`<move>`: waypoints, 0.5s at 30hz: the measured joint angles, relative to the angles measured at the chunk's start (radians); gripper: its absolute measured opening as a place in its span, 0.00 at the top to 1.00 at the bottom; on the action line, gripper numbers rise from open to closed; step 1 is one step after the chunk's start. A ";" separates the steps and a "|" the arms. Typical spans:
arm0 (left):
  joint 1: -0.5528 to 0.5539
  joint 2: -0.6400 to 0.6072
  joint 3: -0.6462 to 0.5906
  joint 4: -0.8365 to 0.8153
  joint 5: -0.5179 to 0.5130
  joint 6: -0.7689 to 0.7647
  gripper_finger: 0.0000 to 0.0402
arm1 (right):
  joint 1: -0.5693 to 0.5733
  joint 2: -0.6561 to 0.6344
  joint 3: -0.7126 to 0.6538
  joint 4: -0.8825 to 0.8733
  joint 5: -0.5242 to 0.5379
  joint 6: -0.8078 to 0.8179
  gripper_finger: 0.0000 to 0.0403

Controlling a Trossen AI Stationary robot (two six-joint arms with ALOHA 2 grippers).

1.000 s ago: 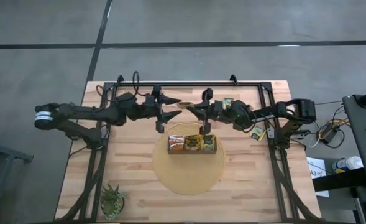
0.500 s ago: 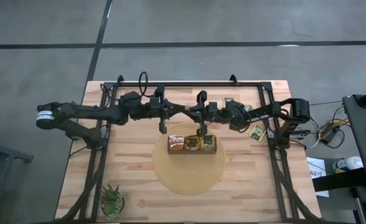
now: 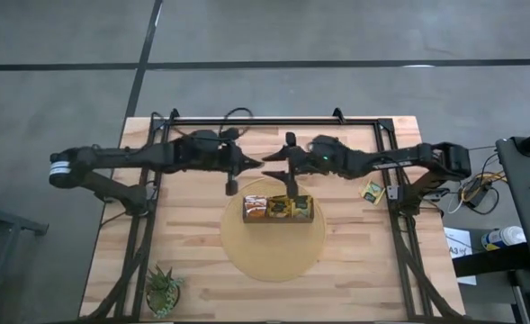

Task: Pick & Place Tea
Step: Put the yellow tea bag into the right section of the wooden organizer

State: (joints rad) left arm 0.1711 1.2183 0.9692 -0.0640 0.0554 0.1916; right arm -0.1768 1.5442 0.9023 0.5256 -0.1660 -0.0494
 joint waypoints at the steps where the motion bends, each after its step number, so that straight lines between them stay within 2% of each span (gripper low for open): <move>1: 0.000 0.008 0.025 -0.071 -0.018 0.003 1.00 | 0.000 -0.006 0.033 -0.103 0.000 -0.012 0.51; 4: 0.002 0.034 0.070 -0.211 -0.043 0.011 1.00 | 0.000 -0.005 0.133 -0.379 0.000 -0.062 0.43; 7: 0.002 0.066 0.096 -0.269 -0.044 0.012 1.00 | 0.002 0.019 0.218 -0.527 0.000 -0.099 0.39; 12: 0.002 0.118 0.121 -0.314 -0.046 0.018 1.00 | 0.002 0.050 0.270 -0.553 0.000 -0.120 0.38; 15: 0.002 0.140 0.125 -0.322 -0.046 0.019 1.00 | 0.002 0.055 0.283 -0.550 0.001 -0.127 0.42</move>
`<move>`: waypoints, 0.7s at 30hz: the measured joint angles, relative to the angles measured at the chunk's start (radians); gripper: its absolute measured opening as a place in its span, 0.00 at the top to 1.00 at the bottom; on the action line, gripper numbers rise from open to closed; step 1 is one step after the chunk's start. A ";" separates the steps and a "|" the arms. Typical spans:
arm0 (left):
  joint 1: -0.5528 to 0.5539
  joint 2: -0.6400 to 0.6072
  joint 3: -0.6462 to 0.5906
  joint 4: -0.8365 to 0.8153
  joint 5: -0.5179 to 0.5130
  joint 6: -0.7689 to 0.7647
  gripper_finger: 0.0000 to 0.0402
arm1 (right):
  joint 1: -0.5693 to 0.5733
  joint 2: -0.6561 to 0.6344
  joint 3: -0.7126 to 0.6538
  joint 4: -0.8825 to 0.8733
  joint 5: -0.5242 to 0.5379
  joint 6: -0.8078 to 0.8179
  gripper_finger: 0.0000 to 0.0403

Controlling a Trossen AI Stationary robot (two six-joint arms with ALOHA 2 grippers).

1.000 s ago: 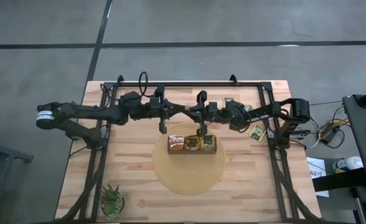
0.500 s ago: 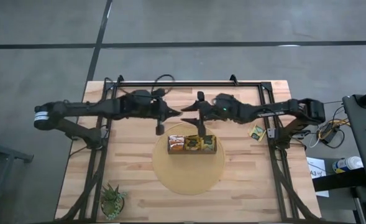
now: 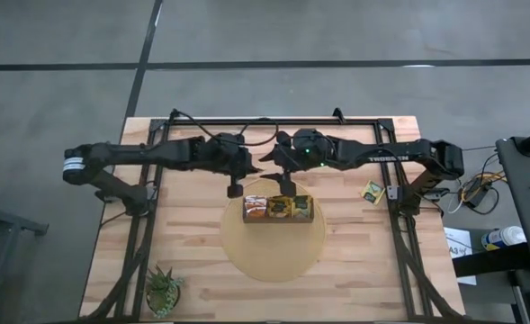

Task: Pick & Place Tea
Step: Put the yellow tea bag into the right section of the wooden organizer

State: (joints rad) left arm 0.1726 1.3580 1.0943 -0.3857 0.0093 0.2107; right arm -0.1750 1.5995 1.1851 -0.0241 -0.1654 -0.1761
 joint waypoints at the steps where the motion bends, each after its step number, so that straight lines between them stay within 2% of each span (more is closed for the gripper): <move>1: 0.000 0.004 0.000 0.007 0.000 0.002 1.00 | 0.000 0.001 0.000 -0.003 0.000 -0.001 0.44; 14: -0.003 0.007 0.025 0.008 -0.001 0.023 1.00 | 0.000 0.020 -0.011 -0.006 0.004 -0.050 0.93; 21: -0.004 0.007 0.016 0.019 -0.001 0.060 1.00 | 0.000 0.008 -0.011 -0.016 0.011 -0.052 0.98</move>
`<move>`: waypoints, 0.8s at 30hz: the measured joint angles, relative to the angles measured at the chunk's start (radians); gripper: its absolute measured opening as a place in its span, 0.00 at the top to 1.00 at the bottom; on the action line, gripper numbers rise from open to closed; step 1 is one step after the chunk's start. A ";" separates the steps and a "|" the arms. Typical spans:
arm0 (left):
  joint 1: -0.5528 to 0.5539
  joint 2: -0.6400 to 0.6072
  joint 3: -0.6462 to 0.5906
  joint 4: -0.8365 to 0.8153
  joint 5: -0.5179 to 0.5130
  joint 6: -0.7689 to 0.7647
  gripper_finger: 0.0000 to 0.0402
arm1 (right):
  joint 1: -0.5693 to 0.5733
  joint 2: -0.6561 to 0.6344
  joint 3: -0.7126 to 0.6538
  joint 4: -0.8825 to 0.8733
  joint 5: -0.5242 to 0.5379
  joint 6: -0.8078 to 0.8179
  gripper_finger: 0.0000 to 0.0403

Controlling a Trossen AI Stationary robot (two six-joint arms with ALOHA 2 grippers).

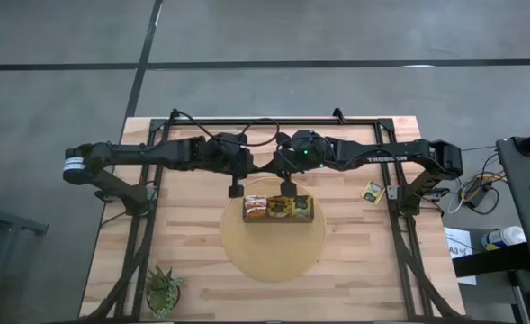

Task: Pick & Place Tea
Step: Put the yellow tea bag into the right section of the wooden organizer

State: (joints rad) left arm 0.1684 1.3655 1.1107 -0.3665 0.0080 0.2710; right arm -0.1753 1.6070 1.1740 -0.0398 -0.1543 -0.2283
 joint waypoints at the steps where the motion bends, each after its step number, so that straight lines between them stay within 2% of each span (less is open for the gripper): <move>1: -0.001 0.000 0.000 -0.001 0.000 0.006 1.00 | -0.001 -0.003 0.000 -0.003 0.000 0.000 0.98; 7: -0.002 0.000 -0.002 -0.007 -0.011 0.028 0.91 | -0.002 -0.015 0.000 -0.044 -0.002 0.006 0.98; 13: -0.002 0.000 -0.002 -0.004 -0.018 0.048 0.73 | -0.002 -0.029 0.000 -0.104 -0.003 0.014 0.98; 16: -0.002 -0.006 -0.002 -0.023 -0.048 0.040 0.64 | -0.002 -0.048 0.000 -0.187 -0.004 0.015 0.98; 18: -0.002 -0.019 -0.002 -0.032 -0.117 0.016 0.60 | -0.002 -0.069 0.000 -0.285 -0.015 0.019 0.98; 22: 0.000 -0.048 -0.005 -0.058 -0.334 -0.031 0.57 | 0.003 -0.112 0.022 -0.540 -0.071 0.051 0.98; 24: 0.003 -0.063 -0.013 -0.057 -0.376 -0.033 0.57 | 0.015 -0.128 0.026 -0.640 -0.087 0.064 0.98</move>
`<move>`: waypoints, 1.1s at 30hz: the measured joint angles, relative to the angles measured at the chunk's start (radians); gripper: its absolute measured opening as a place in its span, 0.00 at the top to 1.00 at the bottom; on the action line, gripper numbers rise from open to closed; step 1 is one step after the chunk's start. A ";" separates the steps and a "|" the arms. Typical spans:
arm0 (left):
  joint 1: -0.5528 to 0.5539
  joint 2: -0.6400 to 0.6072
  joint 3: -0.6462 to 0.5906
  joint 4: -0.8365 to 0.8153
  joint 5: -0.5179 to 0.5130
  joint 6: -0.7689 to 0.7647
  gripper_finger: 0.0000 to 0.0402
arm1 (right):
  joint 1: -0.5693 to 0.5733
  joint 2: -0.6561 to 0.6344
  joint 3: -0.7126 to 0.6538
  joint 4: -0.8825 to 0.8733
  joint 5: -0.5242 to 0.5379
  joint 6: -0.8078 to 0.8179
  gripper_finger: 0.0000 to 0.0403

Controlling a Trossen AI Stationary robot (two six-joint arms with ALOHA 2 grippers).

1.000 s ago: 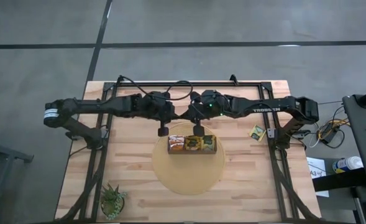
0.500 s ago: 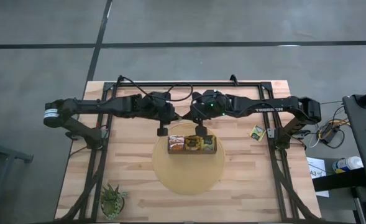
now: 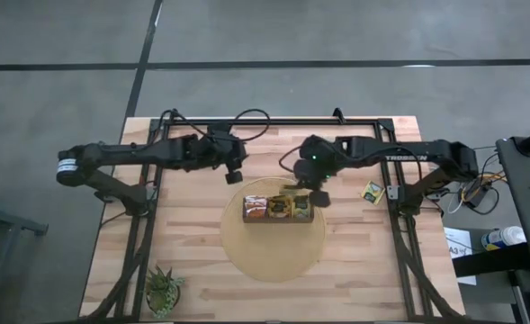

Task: Pick & Place Tea
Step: Put the yellow tea bag into the right section of the wooden organizer

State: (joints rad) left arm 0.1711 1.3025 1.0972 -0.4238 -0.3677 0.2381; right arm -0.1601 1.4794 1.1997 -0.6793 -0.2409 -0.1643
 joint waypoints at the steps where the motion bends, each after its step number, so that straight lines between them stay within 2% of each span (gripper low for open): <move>1: 0.000 -0.006 -0.006 0.011 0.000 0.003 0.57 | 0.009 -0.005 0.001 -0.036 -0.002 0.001 0.98; 6: 0.000 -0.014 -0.026 0.069 0.015 0.003 0.57 | 0.055 -0.011 -0.007 -0.127 -0.006 0.045 0.98; 12: 0.002 -0.014 -0.075 0.135 0.019 0.004 0.57 | 0.103 -0.007 -0.056 -0.121 -0.003 0.123 0.98; 20: 0.002 -0.014 -0.090 0.152 0.037 0.002 0.57 | 0.115 -0.006 -0.219 0.079 0.028 0.169 0.98; 29: 0.002 -0.014 -0.090 0.187 0.038 0.008 0.57 | 0.114 -0.005 -0.306 0.140 0.031 0.206 0.98; 33: 0.002 -0.014 -0.090 0.188 0.038 0.020 0.57 | 0.114 -0.005 -0.303 0.144 0.031 0.198 0.92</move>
State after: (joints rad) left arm 0.1730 1.2881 1.0069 -0.2356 -0.3302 0.2584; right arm -0.0460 1.4742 0.8967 -0.5358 -0.2095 0.0334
